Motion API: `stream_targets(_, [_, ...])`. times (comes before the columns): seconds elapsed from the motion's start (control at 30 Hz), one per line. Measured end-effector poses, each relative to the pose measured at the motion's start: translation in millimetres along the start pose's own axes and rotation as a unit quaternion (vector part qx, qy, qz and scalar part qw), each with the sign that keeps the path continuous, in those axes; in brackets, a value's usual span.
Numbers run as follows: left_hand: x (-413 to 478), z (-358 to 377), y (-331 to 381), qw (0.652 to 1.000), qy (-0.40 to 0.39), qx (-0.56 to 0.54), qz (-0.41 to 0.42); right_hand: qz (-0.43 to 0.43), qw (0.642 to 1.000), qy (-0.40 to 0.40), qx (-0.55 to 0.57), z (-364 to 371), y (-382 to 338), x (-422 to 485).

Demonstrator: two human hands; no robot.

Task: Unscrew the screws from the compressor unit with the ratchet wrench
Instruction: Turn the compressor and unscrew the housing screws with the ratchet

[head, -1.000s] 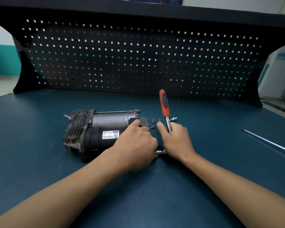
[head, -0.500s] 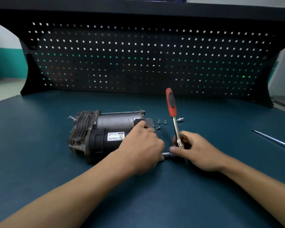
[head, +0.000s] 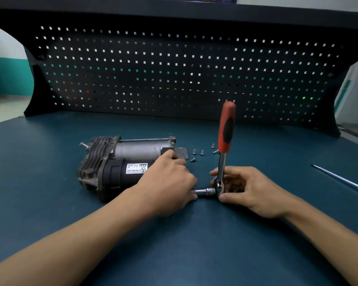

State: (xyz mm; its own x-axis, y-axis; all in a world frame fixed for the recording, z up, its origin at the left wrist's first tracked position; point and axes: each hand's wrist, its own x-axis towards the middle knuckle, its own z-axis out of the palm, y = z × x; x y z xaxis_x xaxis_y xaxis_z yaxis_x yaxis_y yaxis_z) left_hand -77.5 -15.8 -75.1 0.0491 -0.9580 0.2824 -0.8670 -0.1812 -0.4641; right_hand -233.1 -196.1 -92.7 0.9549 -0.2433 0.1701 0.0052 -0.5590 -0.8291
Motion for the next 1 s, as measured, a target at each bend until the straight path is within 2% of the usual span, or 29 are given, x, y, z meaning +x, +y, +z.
stream_targets(0.13, [1,0,2,1.0,0.001,0.001,-0.001,0.009,1.0,0.025,-0.015,2,-3,-2])
stream_targets(0.4, [1,0,1,1.0,0.009,0.004,-0.002,-0.002,0.998,0.026,-0.056,0,-8,-6])
stream_targets(0.7, [1,3,1,1.0,0.011,-0.004,-0.011,-0.009,0.998,0.04,0.054,8,-3,6])
stream_targets(1.0, [-1,1,-3,1.0,0.016,-0.021,-0.008,0.029,0.988,0.093,0.122,17,-10,13])
